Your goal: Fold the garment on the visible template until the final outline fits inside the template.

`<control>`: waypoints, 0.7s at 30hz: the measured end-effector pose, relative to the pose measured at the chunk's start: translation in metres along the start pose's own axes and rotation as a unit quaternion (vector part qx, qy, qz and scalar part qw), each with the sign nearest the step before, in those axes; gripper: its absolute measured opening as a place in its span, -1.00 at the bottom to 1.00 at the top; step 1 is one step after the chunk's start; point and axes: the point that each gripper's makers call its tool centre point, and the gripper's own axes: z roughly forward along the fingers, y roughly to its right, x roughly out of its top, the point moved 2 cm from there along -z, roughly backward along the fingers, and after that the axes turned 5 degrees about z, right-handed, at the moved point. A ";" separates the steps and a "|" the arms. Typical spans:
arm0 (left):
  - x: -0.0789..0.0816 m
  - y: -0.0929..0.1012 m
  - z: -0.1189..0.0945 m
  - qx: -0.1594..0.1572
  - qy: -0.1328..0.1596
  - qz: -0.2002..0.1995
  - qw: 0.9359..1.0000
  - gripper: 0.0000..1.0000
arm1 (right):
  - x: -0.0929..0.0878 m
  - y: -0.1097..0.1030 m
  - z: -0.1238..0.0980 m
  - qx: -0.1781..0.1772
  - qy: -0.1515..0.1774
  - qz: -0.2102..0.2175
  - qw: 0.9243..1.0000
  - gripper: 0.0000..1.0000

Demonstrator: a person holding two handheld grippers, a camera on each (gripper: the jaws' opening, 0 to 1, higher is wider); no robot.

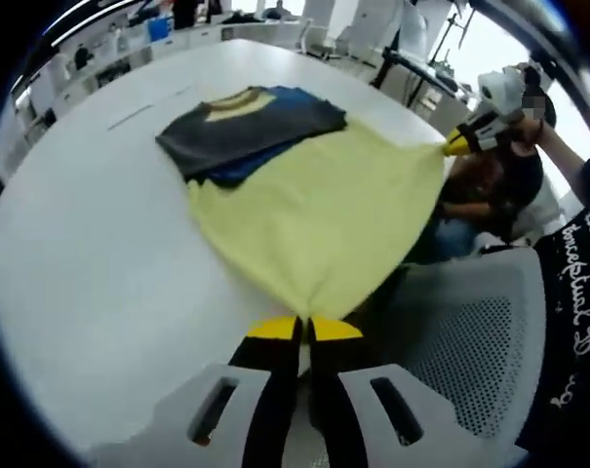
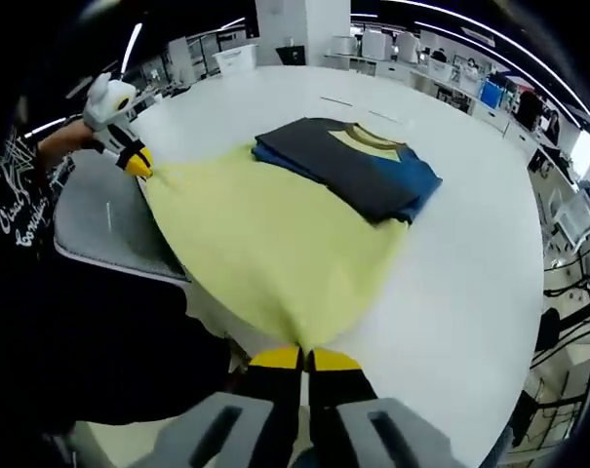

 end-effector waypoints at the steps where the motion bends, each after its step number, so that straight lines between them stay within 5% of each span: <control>1: 0.004 -0.002 -0.002 0.001 0.002 0.000 1.000 -1.00 | 0.003 0.001 -0.001 -0.002 0.001 -0.002 1.000 -1.00; 21: 0.119 -0.065 -0.028 0.019 0.106 -0.025 0.994 -1.00 | 0.088 0.060 -0.019 -0.047 0.050 -0.042 0.997 -1.00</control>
